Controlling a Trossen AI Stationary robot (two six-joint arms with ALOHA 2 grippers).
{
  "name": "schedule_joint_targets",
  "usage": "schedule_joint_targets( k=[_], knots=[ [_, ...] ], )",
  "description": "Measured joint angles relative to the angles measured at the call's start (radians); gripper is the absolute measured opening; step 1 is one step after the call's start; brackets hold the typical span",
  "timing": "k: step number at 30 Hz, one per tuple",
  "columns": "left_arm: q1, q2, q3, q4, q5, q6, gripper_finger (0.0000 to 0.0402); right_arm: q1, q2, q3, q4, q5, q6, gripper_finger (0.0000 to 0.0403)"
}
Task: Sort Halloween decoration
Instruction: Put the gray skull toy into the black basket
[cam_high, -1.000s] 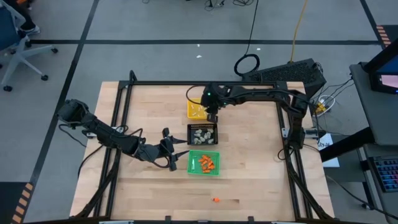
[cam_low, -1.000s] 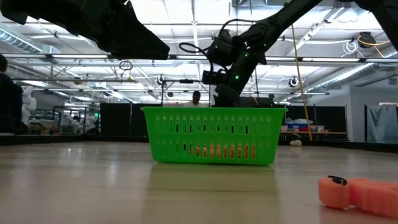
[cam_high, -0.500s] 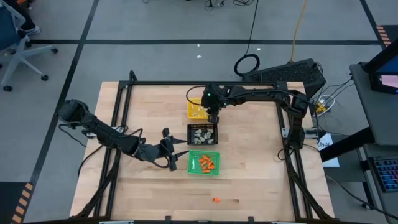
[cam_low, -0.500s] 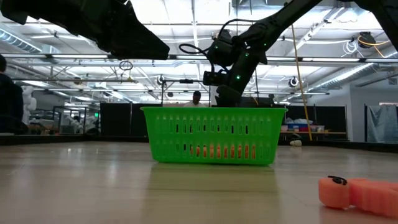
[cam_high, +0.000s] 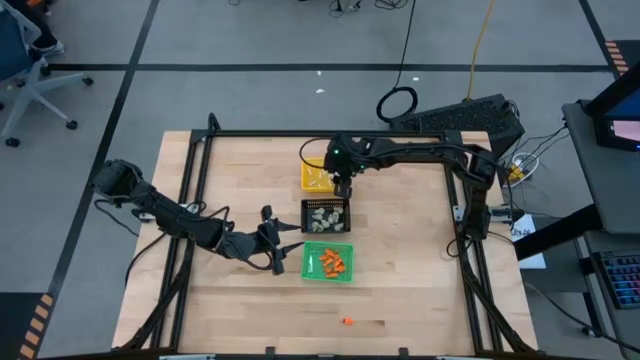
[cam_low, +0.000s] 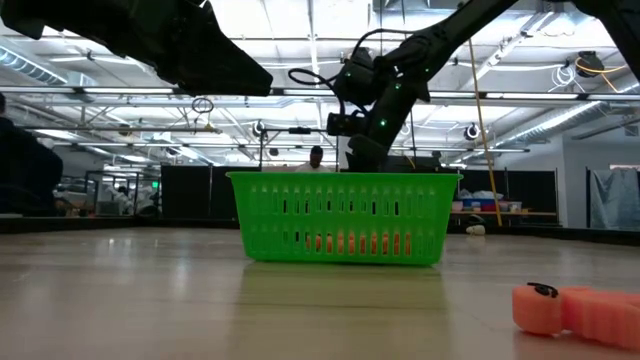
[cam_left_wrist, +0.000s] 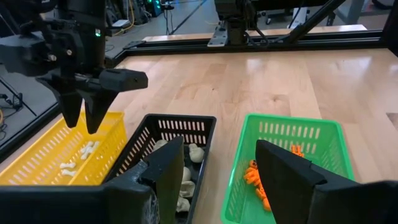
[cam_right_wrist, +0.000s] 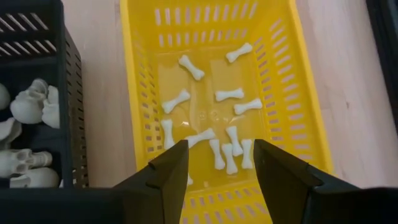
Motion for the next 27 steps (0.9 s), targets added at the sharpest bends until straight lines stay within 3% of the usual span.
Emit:
schedule_joint_targets(
  k=[10, 17, 22, 27],
  knots=[
    [0.0, 0.0, 0.0, 0.0, 0.017, 0.0, 0.02, 0.004, -0.062, 0.0, -0.02, 0.0, 0.051, 0.0169],
    [0.0, 0.0, 0.0, 0.0, 0.027, 0.0, 0.02, 0.034, -0.205, -0.001, -0.108, 0.009, 0.062, 0.0169],
    [0.0, 0.0, 0.0, 0.0, 0.027, -0.001, 0.02, 0.069, -0.386, -0.095, -0.188, 0.19, 0.118, 0.0169],
    [0.0, 0.0, 0.0, -0.001, 0.034, 0.0, 0.02, 0.076, -0.574, -0.294, -0.193, 0.361, 0.244, 0.0169]
  ],
)
